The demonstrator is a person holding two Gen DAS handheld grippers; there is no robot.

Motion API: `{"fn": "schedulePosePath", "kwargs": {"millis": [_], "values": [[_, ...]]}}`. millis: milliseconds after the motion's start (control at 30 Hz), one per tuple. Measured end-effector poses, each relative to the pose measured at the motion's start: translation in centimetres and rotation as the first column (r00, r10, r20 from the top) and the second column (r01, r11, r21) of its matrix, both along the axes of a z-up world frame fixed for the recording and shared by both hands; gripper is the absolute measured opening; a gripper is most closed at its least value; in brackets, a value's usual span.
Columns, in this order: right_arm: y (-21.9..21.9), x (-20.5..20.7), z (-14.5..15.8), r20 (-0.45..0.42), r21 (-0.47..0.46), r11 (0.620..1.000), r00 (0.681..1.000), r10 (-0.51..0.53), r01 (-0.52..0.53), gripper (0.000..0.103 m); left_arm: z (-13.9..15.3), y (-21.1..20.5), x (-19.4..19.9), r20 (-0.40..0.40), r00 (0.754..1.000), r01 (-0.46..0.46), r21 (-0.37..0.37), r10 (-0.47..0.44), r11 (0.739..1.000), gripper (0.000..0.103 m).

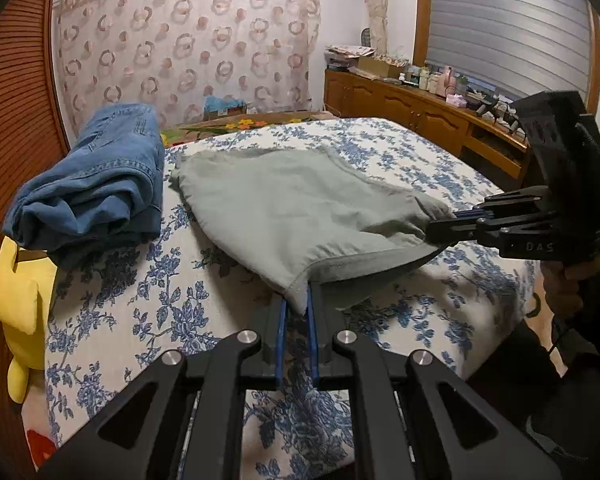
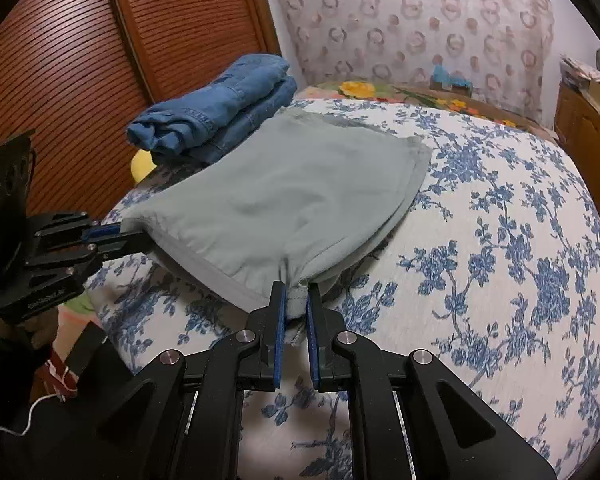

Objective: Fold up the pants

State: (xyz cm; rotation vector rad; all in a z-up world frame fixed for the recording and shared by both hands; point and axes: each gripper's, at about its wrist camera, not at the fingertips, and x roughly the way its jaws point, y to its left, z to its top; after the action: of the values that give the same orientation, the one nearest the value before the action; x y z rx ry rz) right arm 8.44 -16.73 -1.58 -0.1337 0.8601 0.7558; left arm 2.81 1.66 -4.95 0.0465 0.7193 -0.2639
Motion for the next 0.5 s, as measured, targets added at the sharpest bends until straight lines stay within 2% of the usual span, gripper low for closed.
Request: {"fn": "schedulePosePath", "kwargs": {"millis": [233, 500], "values": [[-0.6, -1.4, 1.0, 0.012, 0.04, 0.999, 1.0, 0.003, -0.003, 0.007, -0.2, 0.0, -1.1, -0.004, 1.0, -0.006, -0.029, 0.006, 1.0, 0.006], [-0.6, -2.6, 1.2, 0.019, 0.05, 0.999, 1.0, 0.01, -0.01, 0.007, 0.2, 0.1, -2.0, 0.007, 1.0, -0.009, -0.029, 0.009, 1.0, 0.006]]}}
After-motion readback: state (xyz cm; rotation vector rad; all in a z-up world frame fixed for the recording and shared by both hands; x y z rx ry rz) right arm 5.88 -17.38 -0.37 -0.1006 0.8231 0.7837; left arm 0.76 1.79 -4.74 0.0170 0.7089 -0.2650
